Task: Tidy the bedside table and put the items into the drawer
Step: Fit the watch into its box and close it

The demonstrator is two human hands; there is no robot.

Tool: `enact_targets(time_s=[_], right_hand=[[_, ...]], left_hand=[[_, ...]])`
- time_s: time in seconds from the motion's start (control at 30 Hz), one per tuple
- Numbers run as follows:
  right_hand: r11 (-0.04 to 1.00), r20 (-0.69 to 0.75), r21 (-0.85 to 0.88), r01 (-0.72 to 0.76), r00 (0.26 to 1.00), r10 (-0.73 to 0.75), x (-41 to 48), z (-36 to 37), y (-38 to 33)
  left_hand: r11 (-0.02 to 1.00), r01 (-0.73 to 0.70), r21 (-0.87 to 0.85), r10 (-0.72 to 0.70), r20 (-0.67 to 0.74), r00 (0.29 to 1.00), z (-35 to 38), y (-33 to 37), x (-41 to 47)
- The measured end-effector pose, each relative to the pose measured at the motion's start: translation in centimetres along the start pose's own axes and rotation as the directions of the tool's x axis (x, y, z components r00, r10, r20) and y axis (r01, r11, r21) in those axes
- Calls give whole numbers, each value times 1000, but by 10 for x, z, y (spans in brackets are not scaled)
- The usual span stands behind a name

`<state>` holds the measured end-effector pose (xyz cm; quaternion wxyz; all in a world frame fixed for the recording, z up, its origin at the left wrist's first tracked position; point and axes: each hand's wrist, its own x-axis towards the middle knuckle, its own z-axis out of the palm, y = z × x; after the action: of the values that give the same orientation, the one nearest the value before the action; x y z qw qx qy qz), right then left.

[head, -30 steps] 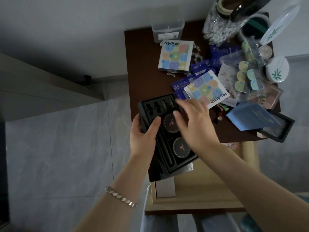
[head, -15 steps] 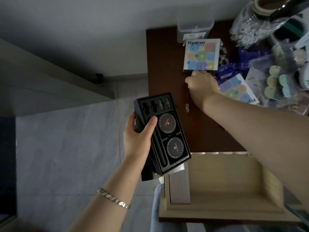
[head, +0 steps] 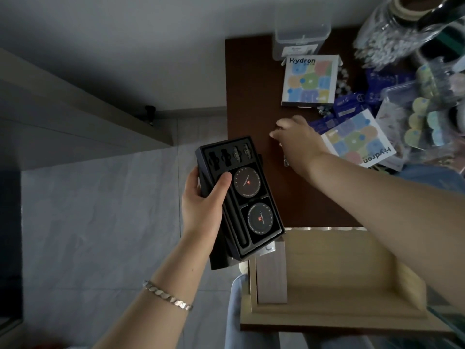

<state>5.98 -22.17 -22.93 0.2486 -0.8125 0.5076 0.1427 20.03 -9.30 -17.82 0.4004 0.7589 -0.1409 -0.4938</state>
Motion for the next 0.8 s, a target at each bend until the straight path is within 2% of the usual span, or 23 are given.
enact_targets(time_s=[0.07, 0.13, 0.2, 0.23, 0.27, 0.33, 0.4, 0.43, 0.47, 0.5, 0.53, 0.67, 0.73, 0.8], right_hand=[[994, -6, -101, 32, 999, -33, 3, -6, -3], [998, -16, -57, 25, 1000, -26, 3, -4, -2], [965, -86, 234, -117, 986, 140, -5, 1, -3], [896, -103, 403, -189, 963, 249, -9, 5, -3], [783, -57, 568, -253, 937, 344, -15, 9, -5], [421, 160, 820, -387, 862, 481, -30, 17, -12], [35, 383, 871, -489, 723, 576, -40, 21, -16], [-88, 442, 866, -492, 671, 595, -42, 22, -16], [-147, 460, 865, -479, 644, 612, -43, 24, -16], [-135, 442, 873, -469, 643, 625, -42, 26, -14], [-71, 404, 879, -472, 658, 636, -40, 28, -14], [355, 186, 795, -492, 755, 629, -29, 31, -16], [570, 97, 656, -495, 804, 587, -25, 33, -16], [760, 51, 428, -490, 852, 521, -25, 37, -14]], left_hand=[[1000, -2, -1, 2, -1, 1000, 0, 0, -1], [1000, -3, 5, 3, -1, 1000, 0, -1, -2], [1000, -1, 8, 1, 1, 1000, 0, -2, -3], [1000, 0, 8, 0, -2, 1000, 0, -3, -4], [1000, 5, 10, -5, -7, 1000, 0, -4, -5], [1000, 21, 14, -21, -14, 1000, -1, -5, -6], [999, 33, 11, -33, -15, 999, -1, -5, -8], [999, 35, 10, -35, -16, 999, 0, -5, -9], [999, 36, 13, -35, -16, 999, 0, -6, -9], [999, 35, 15, -35, -15, 999, 0, -6, -10], [999, 36, 18, -36, -12, 999, 1, -6, -11], [999, 37, 34, -36, -14, 999, 1, -7, -12], [999, 32, 42, -32, -16, 999, 1, -7, -13], [999, 31, 43, -30, -15, 999, 2, -6, -15]])
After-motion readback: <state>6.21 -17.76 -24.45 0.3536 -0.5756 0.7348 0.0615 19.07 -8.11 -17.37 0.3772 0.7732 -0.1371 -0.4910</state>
